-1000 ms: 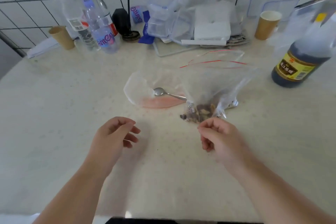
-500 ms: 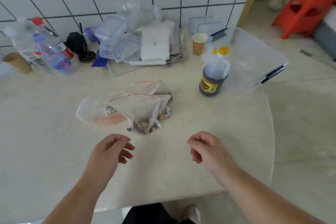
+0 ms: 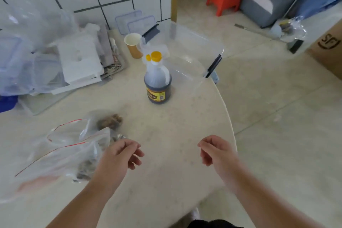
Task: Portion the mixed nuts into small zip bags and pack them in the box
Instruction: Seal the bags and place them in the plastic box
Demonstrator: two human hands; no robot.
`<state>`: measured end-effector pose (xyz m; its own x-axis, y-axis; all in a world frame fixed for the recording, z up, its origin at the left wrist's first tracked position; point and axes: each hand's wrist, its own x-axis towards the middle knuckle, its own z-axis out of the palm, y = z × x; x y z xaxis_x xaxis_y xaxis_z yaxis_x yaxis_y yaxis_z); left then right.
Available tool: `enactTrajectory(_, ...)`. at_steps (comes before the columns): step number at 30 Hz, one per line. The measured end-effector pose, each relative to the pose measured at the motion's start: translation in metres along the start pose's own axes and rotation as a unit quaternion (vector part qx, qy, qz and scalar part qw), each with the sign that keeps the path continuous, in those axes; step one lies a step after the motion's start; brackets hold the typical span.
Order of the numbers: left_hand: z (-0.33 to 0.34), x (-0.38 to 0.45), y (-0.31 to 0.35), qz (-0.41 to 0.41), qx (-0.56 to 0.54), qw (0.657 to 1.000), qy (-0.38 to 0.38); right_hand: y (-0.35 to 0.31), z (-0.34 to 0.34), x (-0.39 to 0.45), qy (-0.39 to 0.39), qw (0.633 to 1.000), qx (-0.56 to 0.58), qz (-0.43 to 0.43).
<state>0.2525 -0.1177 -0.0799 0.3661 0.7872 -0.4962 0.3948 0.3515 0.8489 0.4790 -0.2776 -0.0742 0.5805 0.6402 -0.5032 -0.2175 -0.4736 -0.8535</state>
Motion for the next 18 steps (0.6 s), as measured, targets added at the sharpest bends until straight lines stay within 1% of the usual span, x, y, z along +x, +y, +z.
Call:
enactTrajectory(3, 0.024, 0.011, 0.009, 0.012, 0.038, 0.999, -0.038, 0.005, -0.031, 0.000, 0.034, 0.999, 0.036, 0.013)
enactTrajectory(7, 0.070, 0.008, 0.018, 0.022, 0.081, 0.994, -0.071, 0.013, -0.085, -0.004, 0.046, 0.997, 0.055, 0.017)
enactTrajectory(9, 0.100, 0.000, 0.023, 0.029, 0.090, 0.993, -0.074, 0.018, -0.116, -0.006, 0.047, 0.997, 0.056, 0.016)
enactTrajectory(13, 0.176, -0.030, 0.037, 0.041, 0.085, 0.994, -0.056, 0.023, -0.187, -0.017, 0.015, 0.999, 0.026, 0.017)
enactTrajectory(18, 0.264, -0.064, 0.059, 0.045, 0.063, 0.996, -0.041, 0.028, -0.273, -0.027, 0.023, 0.999, 0.022, 0.024)
